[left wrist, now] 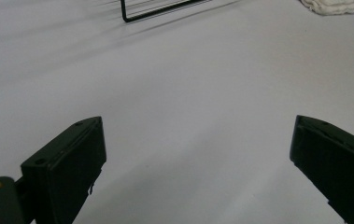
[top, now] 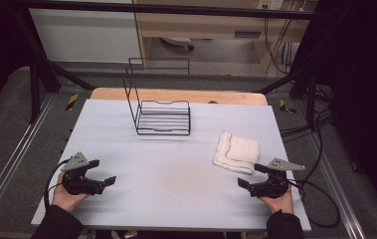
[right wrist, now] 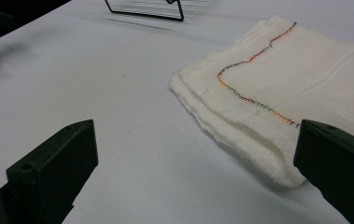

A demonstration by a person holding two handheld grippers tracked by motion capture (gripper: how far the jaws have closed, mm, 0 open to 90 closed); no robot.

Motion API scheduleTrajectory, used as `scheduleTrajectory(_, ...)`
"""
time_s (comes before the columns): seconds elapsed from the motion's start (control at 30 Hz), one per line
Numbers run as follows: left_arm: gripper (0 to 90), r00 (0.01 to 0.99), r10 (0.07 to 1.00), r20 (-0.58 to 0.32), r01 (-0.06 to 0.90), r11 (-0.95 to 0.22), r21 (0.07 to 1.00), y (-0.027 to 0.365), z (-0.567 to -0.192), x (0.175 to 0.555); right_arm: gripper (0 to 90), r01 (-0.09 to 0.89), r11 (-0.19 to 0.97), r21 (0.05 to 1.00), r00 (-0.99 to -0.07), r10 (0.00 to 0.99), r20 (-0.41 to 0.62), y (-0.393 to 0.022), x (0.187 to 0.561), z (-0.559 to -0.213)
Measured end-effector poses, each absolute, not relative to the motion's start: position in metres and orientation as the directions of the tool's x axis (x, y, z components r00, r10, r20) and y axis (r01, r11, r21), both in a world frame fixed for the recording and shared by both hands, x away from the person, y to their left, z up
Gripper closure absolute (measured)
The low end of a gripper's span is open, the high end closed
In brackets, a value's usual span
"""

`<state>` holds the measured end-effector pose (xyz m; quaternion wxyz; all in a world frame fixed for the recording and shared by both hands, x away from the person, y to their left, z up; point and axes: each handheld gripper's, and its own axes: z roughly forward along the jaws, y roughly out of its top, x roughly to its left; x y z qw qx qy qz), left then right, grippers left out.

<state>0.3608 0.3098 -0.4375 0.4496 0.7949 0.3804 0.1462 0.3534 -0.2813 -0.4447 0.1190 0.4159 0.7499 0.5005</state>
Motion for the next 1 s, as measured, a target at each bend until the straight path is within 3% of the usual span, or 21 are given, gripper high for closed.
scheduleTrajectory(1.0, 4.2, 0.663, 0.742, -0.099, 0.475, -0.315, 0.822, 0.309, -0.440, 0.359, 1.2, 0.537, 0.188, 0.822, -0.592, 0.778, 0.209, -0.264, 0.359, -0.444)
